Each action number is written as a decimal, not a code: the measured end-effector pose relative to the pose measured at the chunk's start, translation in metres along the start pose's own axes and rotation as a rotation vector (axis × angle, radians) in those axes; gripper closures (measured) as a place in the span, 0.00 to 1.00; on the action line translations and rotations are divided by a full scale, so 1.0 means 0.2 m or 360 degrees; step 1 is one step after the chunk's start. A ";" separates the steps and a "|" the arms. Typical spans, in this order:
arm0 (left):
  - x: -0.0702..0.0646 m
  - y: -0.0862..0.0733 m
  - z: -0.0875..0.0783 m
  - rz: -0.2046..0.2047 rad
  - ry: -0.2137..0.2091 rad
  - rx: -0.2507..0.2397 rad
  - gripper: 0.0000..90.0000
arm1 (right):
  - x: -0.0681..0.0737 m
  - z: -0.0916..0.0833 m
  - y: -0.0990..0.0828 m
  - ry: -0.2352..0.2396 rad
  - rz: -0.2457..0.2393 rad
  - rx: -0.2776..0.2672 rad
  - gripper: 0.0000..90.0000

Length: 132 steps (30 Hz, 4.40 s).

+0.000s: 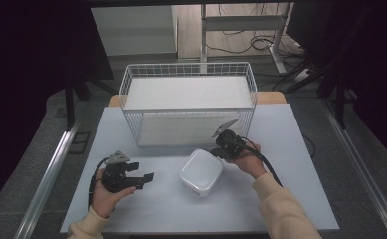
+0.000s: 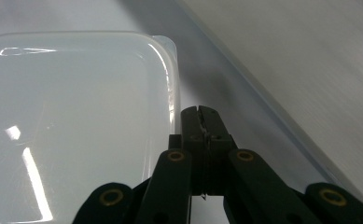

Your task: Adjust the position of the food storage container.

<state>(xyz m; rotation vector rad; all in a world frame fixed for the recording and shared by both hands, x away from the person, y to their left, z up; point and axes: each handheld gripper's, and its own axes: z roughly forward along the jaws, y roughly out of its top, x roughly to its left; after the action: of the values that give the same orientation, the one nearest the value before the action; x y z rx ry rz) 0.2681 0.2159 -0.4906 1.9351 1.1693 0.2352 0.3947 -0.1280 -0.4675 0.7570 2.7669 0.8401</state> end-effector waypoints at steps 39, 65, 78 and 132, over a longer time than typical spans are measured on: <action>0.00 0.00 0.00 -0.0010 -0.0008 0.0006 0.26 | 0.11 -0.33 -0.38 -0.0042 0.0383 -0.0480 0.65; -0.12 -0.01 0.07 0.0131 -0.0154 0.0250 0.93 | 0.21 -0.43 -0.63 -0.0174 0.0610 -0.0650 0.20; -0.20 -0.01 0.14 0.0206 -0.0229 0.0348 1.00 | 0.21 -0.42 -0.63 -0.0182 0.0612 -0.0631 0.20; -0.17 0.08 -0.01 -0.0085 -0.0079 -0.0006 0.28 | 0.20 -0.41 -0.62 -0.0014 0.0630 -0.0627 0.19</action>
<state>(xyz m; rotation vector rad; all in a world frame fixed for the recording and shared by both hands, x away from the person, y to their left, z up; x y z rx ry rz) 0.2581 0.1873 -0.4695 1.8933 1.1855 0.1597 0.2839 -0.2349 -0.4671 1.2310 2.3539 1.3909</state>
